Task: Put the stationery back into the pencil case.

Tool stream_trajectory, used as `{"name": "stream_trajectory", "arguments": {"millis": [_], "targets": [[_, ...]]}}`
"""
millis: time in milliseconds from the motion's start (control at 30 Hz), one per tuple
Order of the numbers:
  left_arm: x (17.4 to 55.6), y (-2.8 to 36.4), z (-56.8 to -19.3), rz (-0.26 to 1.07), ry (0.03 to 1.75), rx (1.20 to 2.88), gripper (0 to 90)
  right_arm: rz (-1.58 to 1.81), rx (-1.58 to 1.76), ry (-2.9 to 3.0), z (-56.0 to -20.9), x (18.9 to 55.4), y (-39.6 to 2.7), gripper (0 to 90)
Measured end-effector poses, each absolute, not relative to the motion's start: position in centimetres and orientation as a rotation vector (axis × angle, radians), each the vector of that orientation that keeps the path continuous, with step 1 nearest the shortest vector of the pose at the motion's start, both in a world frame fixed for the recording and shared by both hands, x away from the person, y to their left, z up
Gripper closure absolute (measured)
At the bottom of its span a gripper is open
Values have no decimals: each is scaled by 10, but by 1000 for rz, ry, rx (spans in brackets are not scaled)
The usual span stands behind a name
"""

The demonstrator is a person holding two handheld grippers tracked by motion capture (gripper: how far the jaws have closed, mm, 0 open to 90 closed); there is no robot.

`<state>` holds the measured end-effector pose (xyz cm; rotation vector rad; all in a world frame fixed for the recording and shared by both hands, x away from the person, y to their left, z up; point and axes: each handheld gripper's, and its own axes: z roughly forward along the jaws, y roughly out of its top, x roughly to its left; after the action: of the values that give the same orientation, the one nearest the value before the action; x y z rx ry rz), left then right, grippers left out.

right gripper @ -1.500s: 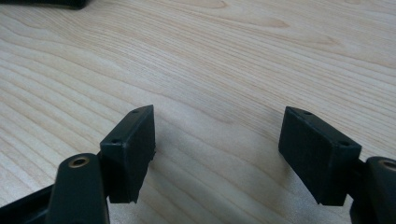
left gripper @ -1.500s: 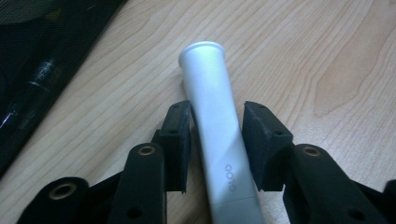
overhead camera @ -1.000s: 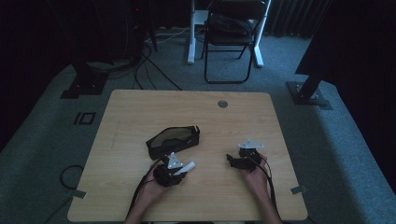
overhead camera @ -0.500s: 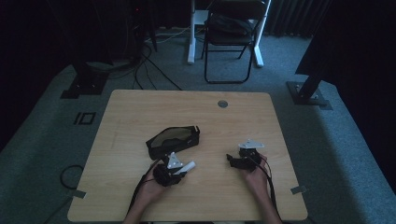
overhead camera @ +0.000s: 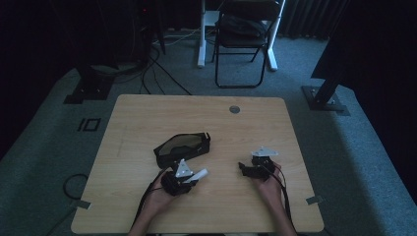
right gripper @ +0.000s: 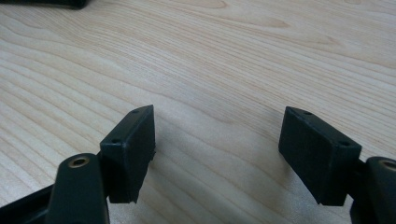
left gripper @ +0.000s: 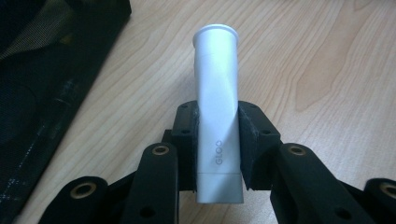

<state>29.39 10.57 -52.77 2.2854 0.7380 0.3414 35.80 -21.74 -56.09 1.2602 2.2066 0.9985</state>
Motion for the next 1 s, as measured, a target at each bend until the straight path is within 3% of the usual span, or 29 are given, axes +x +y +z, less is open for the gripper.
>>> {"name": "stream_trajectory", "arguments": {"millis": [1000], "targets": [[286,107,-490,370,652,2226,708,998,1260,2207,-561,358,-217,271]]}}
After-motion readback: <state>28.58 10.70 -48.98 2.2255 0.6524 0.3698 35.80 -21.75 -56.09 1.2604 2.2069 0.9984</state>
